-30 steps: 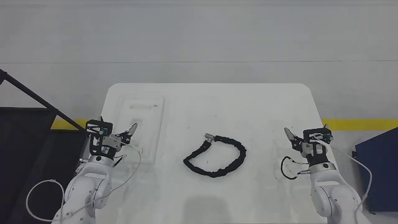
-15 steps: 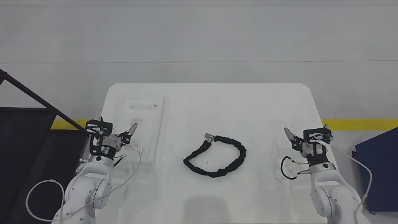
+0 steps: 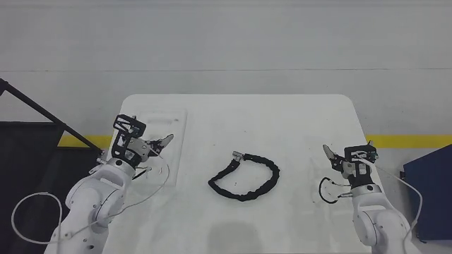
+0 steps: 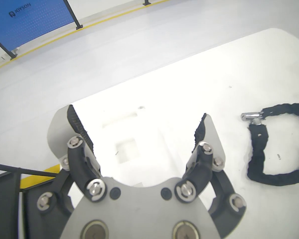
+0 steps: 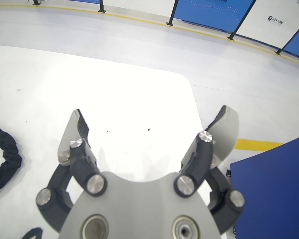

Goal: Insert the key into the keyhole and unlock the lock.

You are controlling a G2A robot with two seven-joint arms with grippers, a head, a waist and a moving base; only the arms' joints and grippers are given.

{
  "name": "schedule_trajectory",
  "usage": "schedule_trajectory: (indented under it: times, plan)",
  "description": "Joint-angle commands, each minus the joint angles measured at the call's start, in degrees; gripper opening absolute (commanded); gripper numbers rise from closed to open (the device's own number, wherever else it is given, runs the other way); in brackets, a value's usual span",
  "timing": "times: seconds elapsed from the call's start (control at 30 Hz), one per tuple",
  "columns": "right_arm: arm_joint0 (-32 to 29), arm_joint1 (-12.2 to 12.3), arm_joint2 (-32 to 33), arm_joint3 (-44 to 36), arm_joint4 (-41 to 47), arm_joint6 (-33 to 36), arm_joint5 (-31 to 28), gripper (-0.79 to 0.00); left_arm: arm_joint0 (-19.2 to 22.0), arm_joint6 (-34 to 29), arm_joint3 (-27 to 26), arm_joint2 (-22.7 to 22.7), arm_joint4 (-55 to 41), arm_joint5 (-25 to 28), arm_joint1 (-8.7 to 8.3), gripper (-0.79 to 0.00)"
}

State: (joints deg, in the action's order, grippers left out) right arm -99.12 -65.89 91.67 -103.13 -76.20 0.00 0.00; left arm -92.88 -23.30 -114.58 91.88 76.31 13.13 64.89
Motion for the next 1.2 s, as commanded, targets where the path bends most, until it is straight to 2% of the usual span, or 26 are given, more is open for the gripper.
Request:
schedule_trajectory:
  times: [0.0,0.13,0.37,0.47,0.6,0.73,0.9,1.0,1.17]
  plan:
    - [0.00,0.00,0.00,0.00,0.00,0.00,0.00,0.000,0.88,-8.68,-1.43,-0.48,3.21,0.09,-0.19,0.000]
    - [0.00,0.00,0.00,0.00,0.00,0.00,0.00,0.000,2.91,-19.28,-4.67,-1.88,3.49,3.61,-0.43,0.000]
    - [0.00,0.00,0.00,0.00,0.00,0.00,0.00,0.000,3.55,-27.29,-7.71,-3.14,2.46,7.56,-0.70,0.000]
    - [0.00,0.00,0.00,0.00,0.00,0.00,0.00,0.000,3.52,-32.61,-9.02,-3.53,-0.28,10.12,-0.87,0.000]
    - [0.00,0.00,0.00,0.00,0.00,0.00,0.00,0.000,5.13,-40.84,-10.33,-3.49,-4.46,10.49,-1.05,0.000]
    - [0.00,0.00,0.00,0.00,0.00,0.00,0.00,0.000,7.23,-48.49,-10.75,-3.34,-10.23,6.95,-1.06,0.000]
    - [0.00,0.00,0.00,0.00,0.00,0.00,0.00,0.000,9.25,-56.88,-9.70,-3.69,-13.71,-0.55,-1.01,0.000]
    - [0.00,0.00,0.00,0.00,0.00,0.00,0.00,0.000,10.07,-59.84,-8.62,-5.25,-12.12,-3.14,-1.04,0.000]
    - [0.00,0.00,0.00,0.00,0.00,0.00,0.00,0.000,10.67,-61.00,-8.09,-8.96,-9.93,-4.76,-0.97,0.000]
